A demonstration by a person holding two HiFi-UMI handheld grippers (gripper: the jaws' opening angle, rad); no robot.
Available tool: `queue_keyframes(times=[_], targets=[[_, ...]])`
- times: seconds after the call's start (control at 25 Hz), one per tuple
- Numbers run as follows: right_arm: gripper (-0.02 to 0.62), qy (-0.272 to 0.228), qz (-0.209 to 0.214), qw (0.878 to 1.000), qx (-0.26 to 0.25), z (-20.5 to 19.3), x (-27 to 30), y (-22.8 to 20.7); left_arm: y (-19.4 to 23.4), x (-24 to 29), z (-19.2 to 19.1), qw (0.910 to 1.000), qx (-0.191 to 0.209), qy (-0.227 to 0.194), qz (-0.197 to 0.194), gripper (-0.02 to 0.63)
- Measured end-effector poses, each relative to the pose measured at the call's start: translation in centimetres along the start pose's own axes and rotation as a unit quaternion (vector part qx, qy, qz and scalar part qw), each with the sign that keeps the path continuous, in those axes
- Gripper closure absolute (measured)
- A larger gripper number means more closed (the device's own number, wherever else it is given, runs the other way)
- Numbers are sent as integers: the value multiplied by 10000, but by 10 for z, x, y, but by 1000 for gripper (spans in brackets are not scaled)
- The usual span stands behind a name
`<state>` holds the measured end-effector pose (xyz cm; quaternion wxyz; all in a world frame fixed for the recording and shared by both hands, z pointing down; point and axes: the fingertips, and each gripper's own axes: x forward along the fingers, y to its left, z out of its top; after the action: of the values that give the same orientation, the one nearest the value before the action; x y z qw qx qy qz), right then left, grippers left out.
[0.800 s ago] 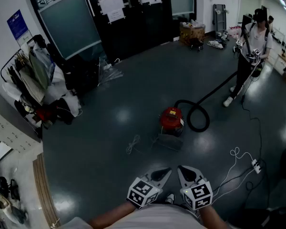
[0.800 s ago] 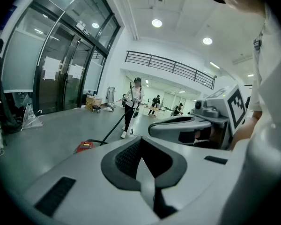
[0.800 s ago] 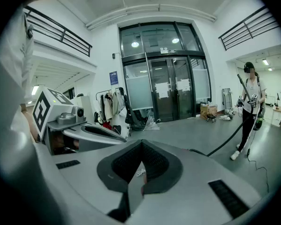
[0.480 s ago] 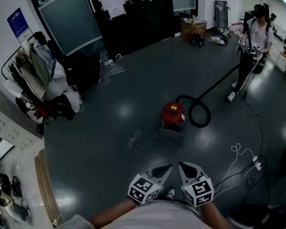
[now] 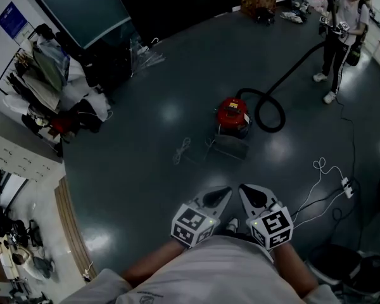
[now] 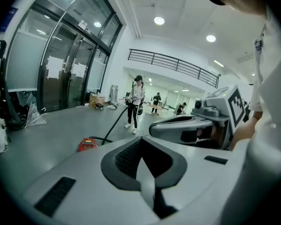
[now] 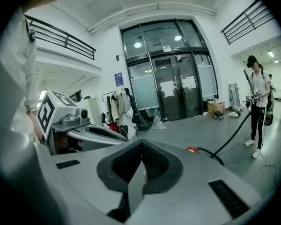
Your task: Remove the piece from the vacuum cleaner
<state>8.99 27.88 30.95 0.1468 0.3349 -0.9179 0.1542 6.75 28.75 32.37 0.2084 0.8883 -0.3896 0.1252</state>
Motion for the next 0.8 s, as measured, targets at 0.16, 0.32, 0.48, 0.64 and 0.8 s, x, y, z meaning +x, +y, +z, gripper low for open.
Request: queue_keyframes(times=[0.16, 0.32, 0.48, 0.64, 0.8], targets=[[578, -6, 83, 10000, 8, 0, 5, -5, 5, 4, 0, 10000, 16, 37, 31, 600], [578, 58, 47, 9999, 148, -6, 18, -18, 23, 14, -1, 9999, -15, 87, 54, 600], [578, 206, -8, 9996, 216, -8, 46, -29, 58, 28, 4, 9999, -45, 119, 52, 600], [578, 271, -147, 9993, 187, 3, 92, -53, 106, 53, 19, 9999, 25, 131, -77, 600], [578, 317, -365, 9985, 275, 20, 143, -80, 158, 77, 29, 9986, 264, 339, -316, 600]])
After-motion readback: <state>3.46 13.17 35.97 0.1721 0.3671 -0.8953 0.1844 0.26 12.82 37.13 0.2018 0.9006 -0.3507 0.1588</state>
